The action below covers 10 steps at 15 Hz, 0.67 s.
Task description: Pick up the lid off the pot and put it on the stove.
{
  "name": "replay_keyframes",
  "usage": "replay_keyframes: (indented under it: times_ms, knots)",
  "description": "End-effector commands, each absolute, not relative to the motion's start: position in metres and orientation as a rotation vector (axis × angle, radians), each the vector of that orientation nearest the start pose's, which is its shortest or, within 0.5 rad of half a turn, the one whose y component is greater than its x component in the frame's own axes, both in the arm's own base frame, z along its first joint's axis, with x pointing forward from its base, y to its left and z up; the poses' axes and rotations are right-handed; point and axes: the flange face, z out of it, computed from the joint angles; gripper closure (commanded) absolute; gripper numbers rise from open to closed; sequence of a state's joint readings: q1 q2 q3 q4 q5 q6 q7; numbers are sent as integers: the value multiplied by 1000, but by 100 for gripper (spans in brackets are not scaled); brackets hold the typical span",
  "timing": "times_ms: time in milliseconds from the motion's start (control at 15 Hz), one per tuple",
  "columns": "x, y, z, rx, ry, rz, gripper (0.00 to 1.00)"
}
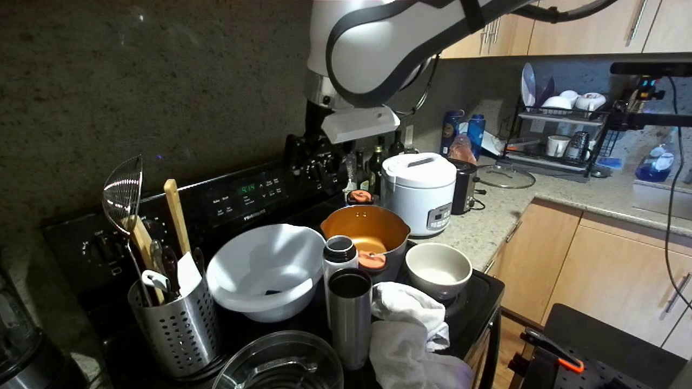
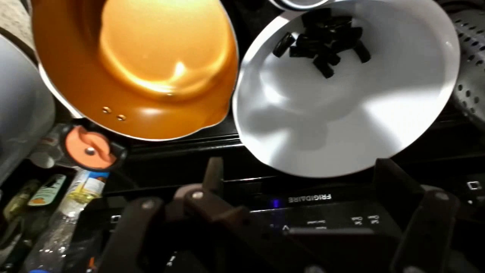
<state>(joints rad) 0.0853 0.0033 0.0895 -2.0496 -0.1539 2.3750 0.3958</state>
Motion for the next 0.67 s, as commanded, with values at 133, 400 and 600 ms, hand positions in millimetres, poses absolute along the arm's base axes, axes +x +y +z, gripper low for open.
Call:
replay_keyframes:
  times_ms: [133,400,600]
  knots:
    - [541,54,501,-3152,323,-428,0]
    - [516,37,516,-3178,407,-368,0]
    - [525,36,517,-3184,401,-386,0]
